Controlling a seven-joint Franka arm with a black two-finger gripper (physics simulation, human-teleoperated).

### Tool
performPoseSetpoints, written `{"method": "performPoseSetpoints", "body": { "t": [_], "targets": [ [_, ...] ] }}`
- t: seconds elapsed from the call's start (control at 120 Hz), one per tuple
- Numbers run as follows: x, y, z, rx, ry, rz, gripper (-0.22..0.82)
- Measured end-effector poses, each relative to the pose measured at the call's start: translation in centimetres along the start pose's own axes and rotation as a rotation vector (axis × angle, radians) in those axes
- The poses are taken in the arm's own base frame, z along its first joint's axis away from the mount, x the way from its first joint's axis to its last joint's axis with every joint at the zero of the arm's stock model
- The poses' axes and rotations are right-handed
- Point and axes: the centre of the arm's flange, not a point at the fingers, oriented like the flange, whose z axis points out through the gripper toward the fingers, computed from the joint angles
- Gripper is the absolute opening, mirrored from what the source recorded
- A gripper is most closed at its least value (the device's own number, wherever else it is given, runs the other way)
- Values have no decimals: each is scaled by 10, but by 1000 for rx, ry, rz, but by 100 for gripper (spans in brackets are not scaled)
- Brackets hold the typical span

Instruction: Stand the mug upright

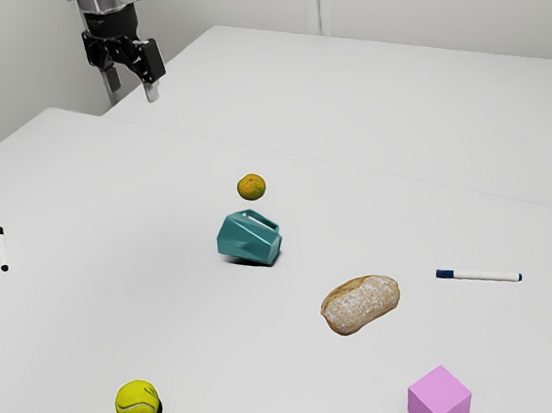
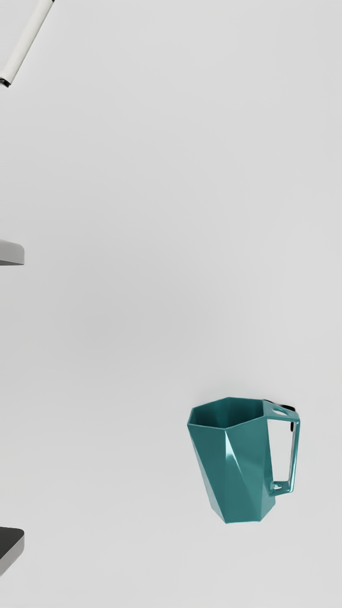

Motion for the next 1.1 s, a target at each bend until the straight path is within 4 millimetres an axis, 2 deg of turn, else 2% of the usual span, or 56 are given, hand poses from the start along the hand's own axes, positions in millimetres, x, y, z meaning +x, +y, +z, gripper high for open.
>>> {"method": "performPoseSetpoints", "body": {
  "t": [0.367,0.542,0.642,0.767,0.808,1.008,1.1],
  "targets": [
    [-1,0,7,-6,-19,-12,60],
    [1,16,23,-126,-29,2,60],
    [-4,-3,57,-266,-54,-46,60],
    [-9,-20,122,-449,-54,-98,60],
    [-8,-21,136,-498,-35,-108,60],
    [17,-24,193,-639,25,-115,60],
    [26,-33,224,-681,34,-128,60]
  ]
}}
